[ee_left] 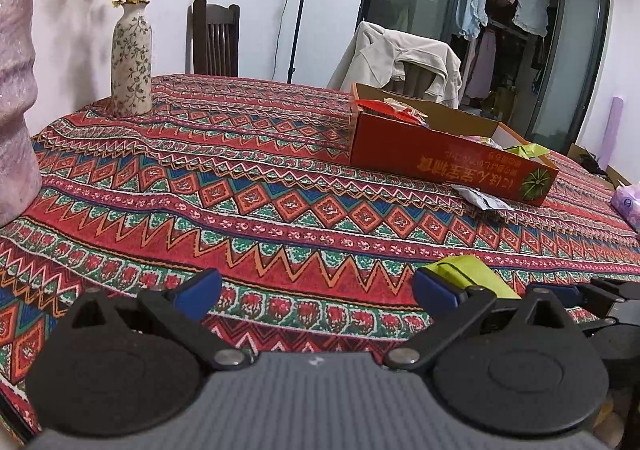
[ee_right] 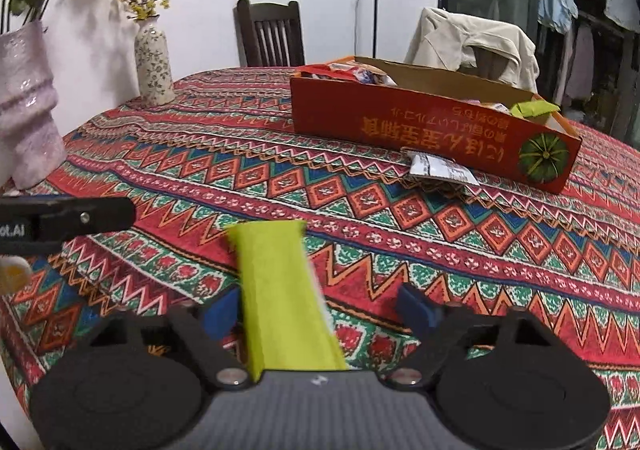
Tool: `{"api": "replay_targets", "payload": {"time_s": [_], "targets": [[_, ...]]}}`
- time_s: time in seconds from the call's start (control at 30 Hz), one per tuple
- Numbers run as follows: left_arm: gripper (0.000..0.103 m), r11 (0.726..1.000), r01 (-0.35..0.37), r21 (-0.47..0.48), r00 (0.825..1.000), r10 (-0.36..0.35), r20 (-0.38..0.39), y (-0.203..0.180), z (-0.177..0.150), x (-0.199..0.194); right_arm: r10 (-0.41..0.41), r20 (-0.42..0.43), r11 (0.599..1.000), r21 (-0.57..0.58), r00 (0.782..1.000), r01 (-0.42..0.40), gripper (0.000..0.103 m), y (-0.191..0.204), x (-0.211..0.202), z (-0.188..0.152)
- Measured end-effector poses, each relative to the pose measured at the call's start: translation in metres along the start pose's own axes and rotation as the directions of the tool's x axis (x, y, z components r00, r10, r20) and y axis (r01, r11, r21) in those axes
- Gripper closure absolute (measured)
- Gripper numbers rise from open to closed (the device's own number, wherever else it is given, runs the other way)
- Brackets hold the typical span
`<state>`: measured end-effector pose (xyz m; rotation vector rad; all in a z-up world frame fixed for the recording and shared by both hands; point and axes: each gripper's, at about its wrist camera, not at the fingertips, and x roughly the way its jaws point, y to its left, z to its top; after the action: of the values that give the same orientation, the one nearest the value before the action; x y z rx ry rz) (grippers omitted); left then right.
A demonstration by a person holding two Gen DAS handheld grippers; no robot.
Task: Organize snacks
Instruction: 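Grasp the yellow-green packet with the right gripper, then grasp the white packet with the left gripper while the right holds the yellow-green packet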
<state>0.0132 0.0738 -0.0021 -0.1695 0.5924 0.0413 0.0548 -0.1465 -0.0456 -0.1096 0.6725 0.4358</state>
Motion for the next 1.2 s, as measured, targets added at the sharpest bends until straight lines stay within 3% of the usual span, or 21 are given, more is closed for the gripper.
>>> {"api": "replay_targets", "payload": {"time_s": [0.1, 0.17, 0.2, 0.27, 0.7, 1.2], "targets": [[0.000, 1.000, 0.001, -0.002, 1.000, -0.001, -0.003, 0.000, 0.000, 0.001, 0.016, -0.001, 1.000, -0.016, 1.000, -0.016, 0.037, 0.001, -0.002, 0.001], [0.000, 1.000, 0.000, -0.001, 1.000, 0.000, -0.002, -0.001, 0.001, 0.001, 0.032, -0.003, 0.999, -0.027, 0.999, -0.032, 0.059, 0.001, -0.003, 0.002], [0.000, 1.000, 0.001, 0.000, 1.000, -0.001, -0.001, -0.001, 0.001, 0.000, 0.035, -0.002, 0.999, -0.029, 0.999, -0.035, 0.064, 0.001, -0.004, 0.002], [0.000, 1.000, 0.003, 0.003, 1.000, -0.003, 0.003, -0.003, 0.002, 0.000, 0.037, -0.002, 0.999, -0.022, 0.999, -0.037, 0.067, -0.001, -0.005, 0.003], [0.000, 0.999, 0.023, 0.028, 0.999, -0.023, 0.023, -0.030, 0.018, 0.010, 0.015, 0.080, 0.999, 0.041, 0.997, -0.018, 0.070, -0.042, -0.017, 0.014], [0.000, 0.999, 0.047, -0.013, 0.999, -0.047, 0.011, -0.073, 0.052, 0.046, -0.071, 0.191, 0.997, 0.044, 0.979, 0.063, 0.070, -0.114, -0.026, 0.053]]}}
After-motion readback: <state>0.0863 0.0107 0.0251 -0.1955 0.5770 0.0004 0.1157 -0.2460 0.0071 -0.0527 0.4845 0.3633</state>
